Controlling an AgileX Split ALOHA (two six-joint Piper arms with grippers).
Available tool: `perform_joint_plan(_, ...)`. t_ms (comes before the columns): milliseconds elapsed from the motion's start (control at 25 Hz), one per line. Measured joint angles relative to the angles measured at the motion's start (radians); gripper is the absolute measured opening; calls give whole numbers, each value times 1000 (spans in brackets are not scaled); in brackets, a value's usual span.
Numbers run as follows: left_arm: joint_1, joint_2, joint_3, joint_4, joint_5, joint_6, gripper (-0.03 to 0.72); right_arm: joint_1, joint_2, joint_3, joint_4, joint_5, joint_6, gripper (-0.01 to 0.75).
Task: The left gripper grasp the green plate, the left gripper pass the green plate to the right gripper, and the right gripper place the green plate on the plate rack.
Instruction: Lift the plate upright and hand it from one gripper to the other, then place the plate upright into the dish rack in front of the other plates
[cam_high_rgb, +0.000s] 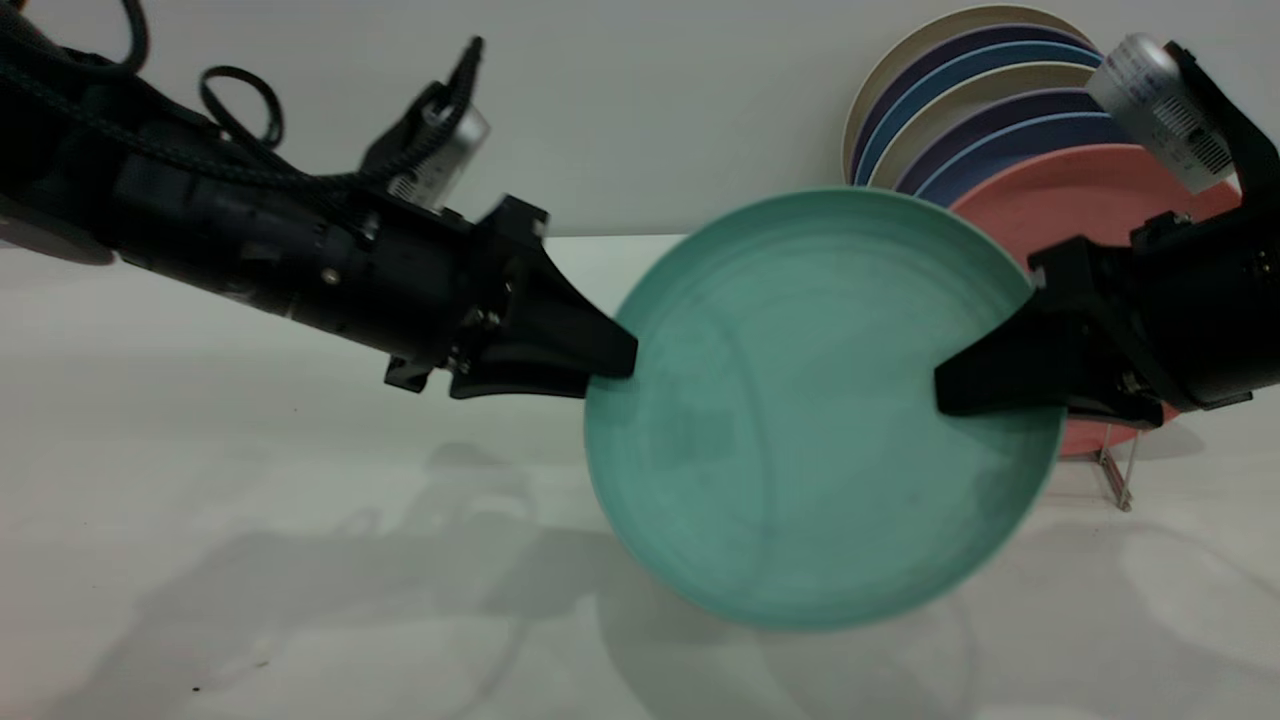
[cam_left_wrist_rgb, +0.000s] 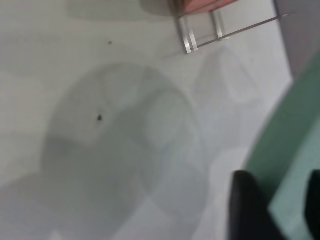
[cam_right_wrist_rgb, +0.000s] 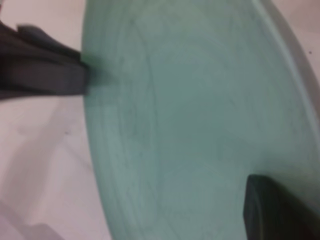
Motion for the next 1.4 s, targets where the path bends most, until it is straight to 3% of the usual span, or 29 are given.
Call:
perform_joint_plan(160, 78, -5, 0, 39, 46, -15, 640, 0, 0, 0, -1, -9, -84, 85)
perform_joint_plan(280, 157, -24, 0, 168, 45, -87, 710, 0, 0, 0, -3, -10, -197, 85)
perform_joint_plan(440, 266, -58, 0, 413, -7, -250, 675, 0, -35, -1, -49, -58, -414, 85)
perform_joint_plan(640, 342, -95, 0, 721, -78, -482, 572, 0, -163, -82, -332, -216, -408, 85)
perform_joint_plan(760, 348, -96, 0, 845, -102, -584, 544, 0, -217, -161, -574, -235, -291, 85)
perform_joint_plan(1000, 348, -96, 0, 891, -118, -632, 539, 0, -233, -371, -1198, -63, 132, 85)
perform_joint_plan(1120, 348, -96, 0, 892, -130, -632, 539, 0, -233, -451, -1433, -34, 298, 85)
perform_joint_plan(1400, 348, -96, 0, 892, -146, -635, 539, 0, -207, -560, -1622, -108, 361, 85)
